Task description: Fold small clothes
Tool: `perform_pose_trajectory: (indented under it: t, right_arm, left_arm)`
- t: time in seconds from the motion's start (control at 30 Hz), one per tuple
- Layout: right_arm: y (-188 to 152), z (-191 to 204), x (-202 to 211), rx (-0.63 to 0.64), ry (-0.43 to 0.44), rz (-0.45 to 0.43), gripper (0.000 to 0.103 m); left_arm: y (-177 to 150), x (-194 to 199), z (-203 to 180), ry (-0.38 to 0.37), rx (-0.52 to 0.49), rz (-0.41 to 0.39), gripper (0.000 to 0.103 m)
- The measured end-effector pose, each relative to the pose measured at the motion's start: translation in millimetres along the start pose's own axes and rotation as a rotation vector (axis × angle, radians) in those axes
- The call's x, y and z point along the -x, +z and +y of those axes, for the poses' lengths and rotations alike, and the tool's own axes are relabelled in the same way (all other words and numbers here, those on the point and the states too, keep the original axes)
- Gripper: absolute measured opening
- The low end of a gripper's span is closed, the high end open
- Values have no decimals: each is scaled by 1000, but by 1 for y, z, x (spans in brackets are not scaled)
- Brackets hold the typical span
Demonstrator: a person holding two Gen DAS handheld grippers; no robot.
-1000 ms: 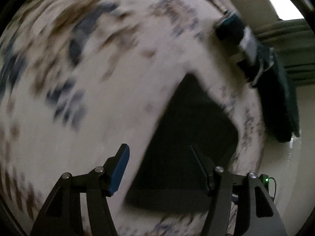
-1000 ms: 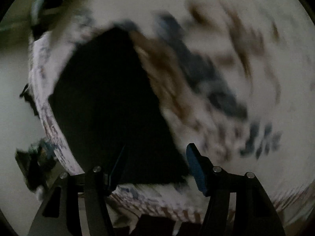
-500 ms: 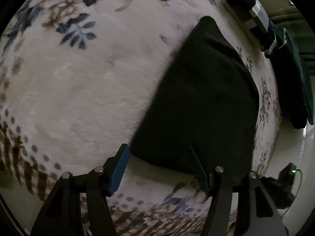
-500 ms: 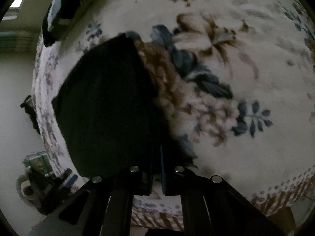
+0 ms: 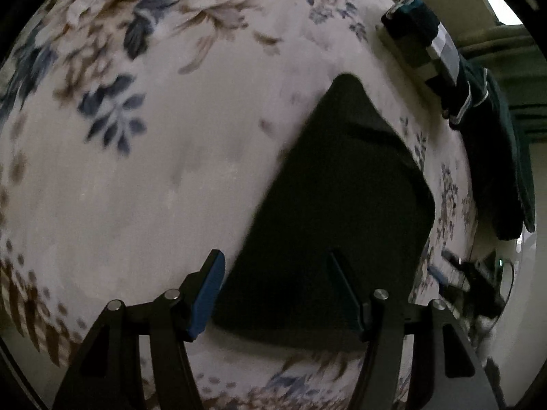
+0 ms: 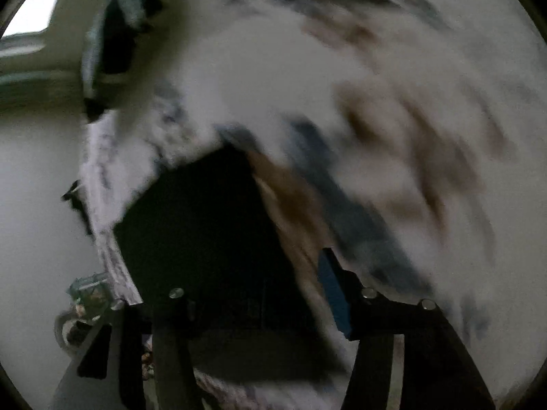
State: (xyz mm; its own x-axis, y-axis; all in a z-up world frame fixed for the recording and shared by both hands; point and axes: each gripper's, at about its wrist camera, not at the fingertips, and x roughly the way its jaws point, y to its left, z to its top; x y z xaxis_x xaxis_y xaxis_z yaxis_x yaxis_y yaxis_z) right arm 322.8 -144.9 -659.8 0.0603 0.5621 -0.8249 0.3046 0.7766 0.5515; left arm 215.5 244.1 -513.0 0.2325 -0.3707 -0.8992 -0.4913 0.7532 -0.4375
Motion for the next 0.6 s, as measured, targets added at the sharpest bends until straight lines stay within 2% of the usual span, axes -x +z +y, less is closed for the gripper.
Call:
perform_pose_trajectory:
  t: [0.07,0.2,0.27,0.3,0.33,0.4,0.5,0.6]
  right_arm:
    - [27,14,-15,45,27,0,58]
    - [57,28,-38,117,25,23,58]
    - [63,30,-48,128,67,47,52]
    - [66,34,-50,139,72,37,24]
    - [63,35,-49,154,49,30,3]
    - [65,38,-51,138,29,-2,3]
    - [66,27,-44,37,0,-83,2]
    - [70,18,-41,-9,31,-74,2]
  left_arm:
    - [9,-1,-4,-3,-12,-13,60]
    - [37,-14,-23,12,-67,-38,60]
    - [54,-22,-30,16,-91,-52,60]
    - [64,-29,-33,19,-99,-55,60]
    - [74,-36,-37,13,-104,-55,60]
    - [95,-54,-41,-16,-104,-27,60]
    - [118,-77,-54,-65,-127,23,60]
    - [129,-86,-72,-91,-201,0,58]
